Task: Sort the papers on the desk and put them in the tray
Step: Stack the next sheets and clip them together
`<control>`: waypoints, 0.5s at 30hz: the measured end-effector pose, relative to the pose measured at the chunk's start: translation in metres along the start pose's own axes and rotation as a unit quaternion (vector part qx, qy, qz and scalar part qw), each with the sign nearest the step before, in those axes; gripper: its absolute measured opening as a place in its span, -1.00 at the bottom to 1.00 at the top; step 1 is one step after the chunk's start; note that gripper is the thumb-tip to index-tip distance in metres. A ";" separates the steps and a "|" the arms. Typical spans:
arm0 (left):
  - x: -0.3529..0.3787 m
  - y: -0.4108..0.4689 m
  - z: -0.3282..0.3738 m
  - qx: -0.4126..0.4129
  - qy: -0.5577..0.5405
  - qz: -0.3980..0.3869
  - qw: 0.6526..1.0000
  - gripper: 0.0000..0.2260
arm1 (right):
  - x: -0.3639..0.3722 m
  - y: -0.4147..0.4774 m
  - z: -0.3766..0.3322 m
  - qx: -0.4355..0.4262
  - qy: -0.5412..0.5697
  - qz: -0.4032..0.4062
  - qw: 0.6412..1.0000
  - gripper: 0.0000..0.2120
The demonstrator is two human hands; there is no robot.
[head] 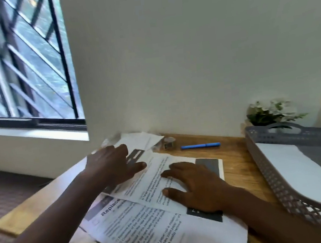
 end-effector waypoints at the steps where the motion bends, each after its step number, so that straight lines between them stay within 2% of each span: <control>1: 0.002 -0.007 -0.013 -0.030 -0.005 -0.006 1.000 -0.23 | 0.002 0.001 0.000 -0.001 0.007 0.008 1.000 -0.35; 4: 0.011 -0.017 -0.030 -0.060 -0.074 -0.064 0.993 -0.20 | 0.006 0.003 0.005 0.001 0.022 0.013 1.000 -0.34; 8: 0.015 -0.015 -0.034 -0.078 -0.214 -0.077 0.971 -0.28 | 0.010 0.006 0.009 0.007 0.013 -0.010 1.000 -0.25; 12: 0.013 -0.012 -0.027 -0.077 -0.270 -0.079 0.957 -0.48 | 0.013 0.006 0.012 0.008 0.001 -0.021 1.000 -0.19; 15: -0.008 -0.011 -0.026 -0.060 -0.296 -0.019 0.953 -0.69 | 0.012 0.005 0.011 0.003 0.003 -0.013 1.000 -0.19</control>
Point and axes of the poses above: each hand's wrist, its own y-axis towards the middle knuckle, its own x-axis out of the palm, z = x × y, the point moved 8 cm from there along y, towards the middle knuckle, and after that the axes turned 14 degrees about -z, right-handed, at the moved point
